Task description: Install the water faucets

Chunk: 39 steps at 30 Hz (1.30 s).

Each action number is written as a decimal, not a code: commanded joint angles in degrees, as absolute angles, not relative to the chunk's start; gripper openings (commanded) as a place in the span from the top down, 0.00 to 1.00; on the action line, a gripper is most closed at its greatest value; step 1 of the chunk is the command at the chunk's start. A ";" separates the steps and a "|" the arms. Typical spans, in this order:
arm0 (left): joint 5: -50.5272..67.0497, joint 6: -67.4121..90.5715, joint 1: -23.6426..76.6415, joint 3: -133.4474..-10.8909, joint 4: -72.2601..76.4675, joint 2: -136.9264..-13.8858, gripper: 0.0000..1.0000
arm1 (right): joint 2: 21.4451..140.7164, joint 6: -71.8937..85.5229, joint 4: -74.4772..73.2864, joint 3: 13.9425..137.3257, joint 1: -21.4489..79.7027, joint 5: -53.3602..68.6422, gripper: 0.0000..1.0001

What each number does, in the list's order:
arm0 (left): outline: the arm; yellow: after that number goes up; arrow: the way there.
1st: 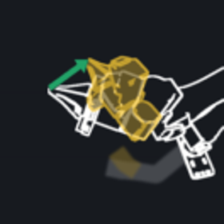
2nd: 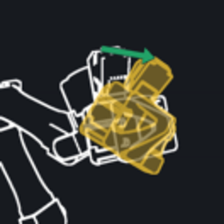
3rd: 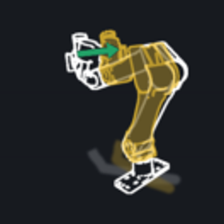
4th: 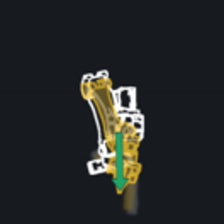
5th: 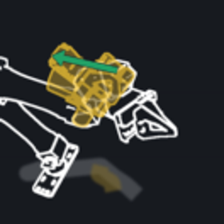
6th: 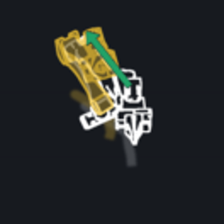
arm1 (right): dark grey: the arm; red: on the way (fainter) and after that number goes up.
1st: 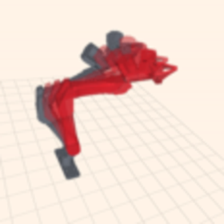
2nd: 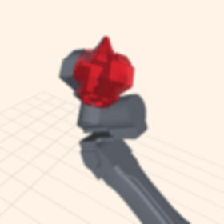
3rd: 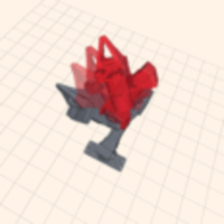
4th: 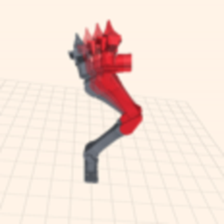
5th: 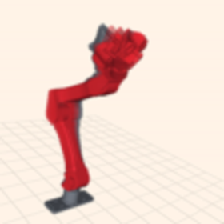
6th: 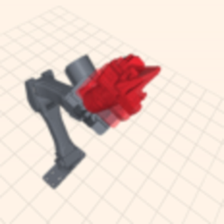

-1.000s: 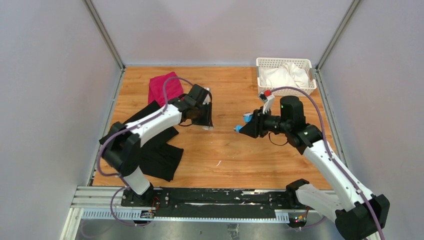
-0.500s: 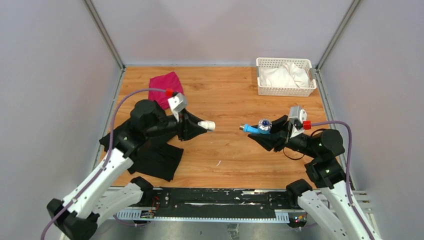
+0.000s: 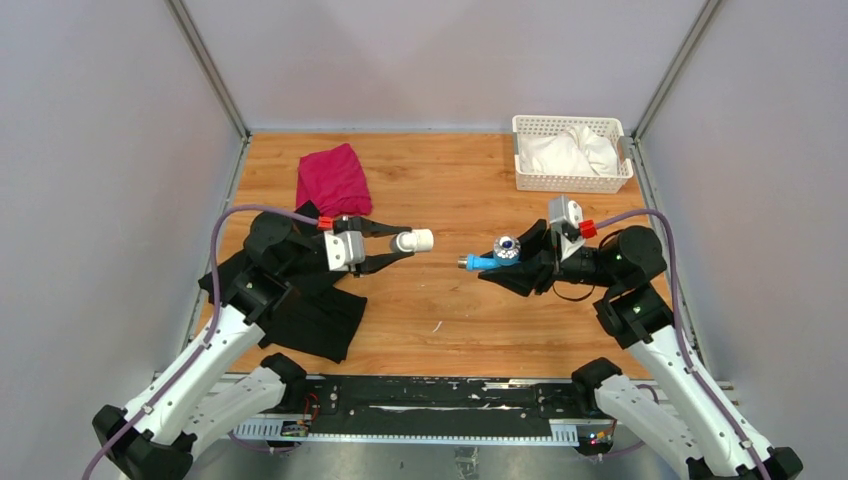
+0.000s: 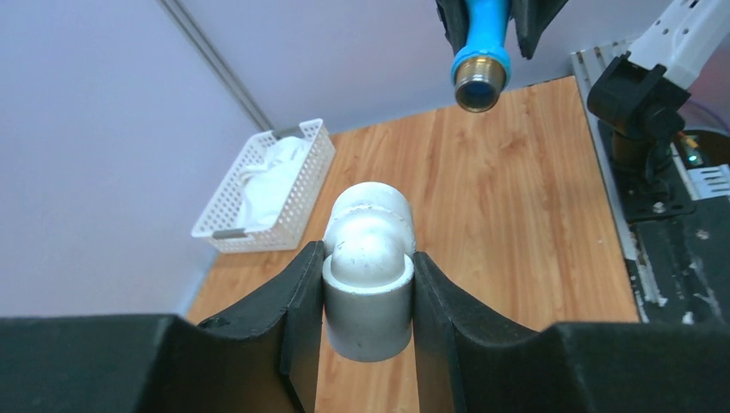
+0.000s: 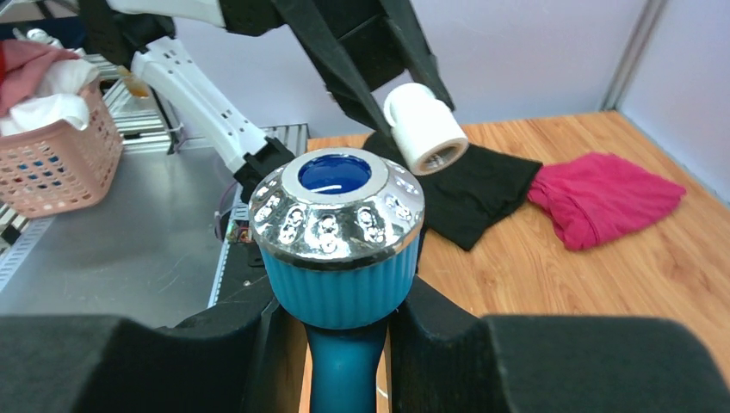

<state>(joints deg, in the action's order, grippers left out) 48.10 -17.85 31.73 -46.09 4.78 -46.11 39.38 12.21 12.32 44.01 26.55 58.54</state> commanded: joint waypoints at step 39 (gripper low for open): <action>78.00 -37.96 31.73 -57.29 8.26 -36.77 1.00 | 45.86 -5.91 27.12 52.84 50.04 55.66 1.00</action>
<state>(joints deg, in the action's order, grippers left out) 74.32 -38.83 31.68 -55.31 6.90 -37.19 45.80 -2.66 22.96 50.22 48.82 58.89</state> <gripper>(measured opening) 0.393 0.365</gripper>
